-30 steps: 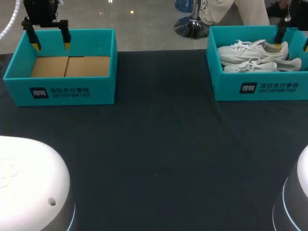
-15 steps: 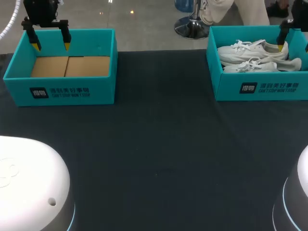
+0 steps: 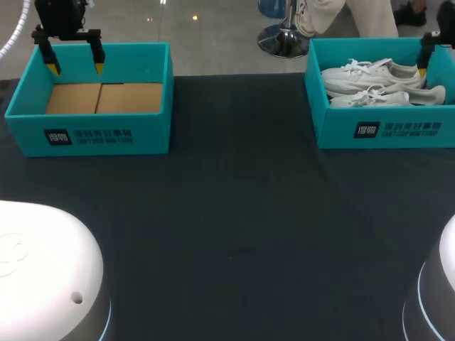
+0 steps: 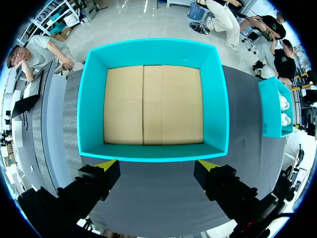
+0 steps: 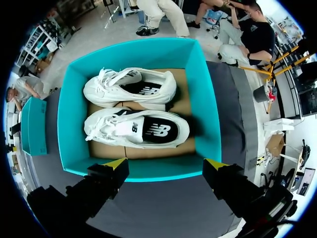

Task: Take the shoe out of the shoebox, open the shoe tongue, remove and reinsert the insole, then place the shoe into the shoebox

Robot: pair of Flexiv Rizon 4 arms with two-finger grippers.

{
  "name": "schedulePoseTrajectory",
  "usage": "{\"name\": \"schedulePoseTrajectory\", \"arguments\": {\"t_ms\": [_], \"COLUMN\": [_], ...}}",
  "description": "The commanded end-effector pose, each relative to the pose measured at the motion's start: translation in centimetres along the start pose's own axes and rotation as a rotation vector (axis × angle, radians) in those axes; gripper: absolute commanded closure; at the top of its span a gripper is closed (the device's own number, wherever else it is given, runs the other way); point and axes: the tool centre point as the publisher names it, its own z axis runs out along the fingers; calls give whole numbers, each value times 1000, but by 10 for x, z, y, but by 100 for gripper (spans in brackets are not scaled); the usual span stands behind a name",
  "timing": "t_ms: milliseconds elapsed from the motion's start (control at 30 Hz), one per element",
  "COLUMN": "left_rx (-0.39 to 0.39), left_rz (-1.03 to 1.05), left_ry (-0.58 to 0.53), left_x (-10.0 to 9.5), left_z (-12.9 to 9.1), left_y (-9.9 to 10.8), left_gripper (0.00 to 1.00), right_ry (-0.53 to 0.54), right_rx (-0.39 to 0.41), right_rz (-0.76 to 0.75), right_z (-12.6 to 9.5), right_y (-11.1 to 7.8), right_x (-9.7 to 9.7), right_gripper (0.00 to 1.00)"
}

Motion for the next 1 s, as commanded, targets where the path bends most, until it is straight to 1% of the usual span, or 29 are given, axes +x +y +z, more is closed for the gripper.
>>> {"name": "schedulePoseTrajectory", "arguments": {"t_ms": [33,100,267,600,1000], "left_rx": [-1,-1,-1,-1,-1], "left_rz": [0,0,0,0,0], "left_ry": [-1,-1,-1,-1,-1], "left_x": [0,0,0,0,0], "left_z": [0,0,0,0,0], "left_y": [0,0,0,0,0], "left_gripper": [0,0,0,0,0], "right_ry": [18,-2,7,15,22], "right_rx": [7,15,14,23,23], "right_rz": [-13,-15,0,7,-13], "right_z": [11,15,23,44,73], "right_y": [11,12,14,18,35], "right_x": [-6,-8,-15,-22,-23], "right_gripper": [0,0,0,0,0]}}
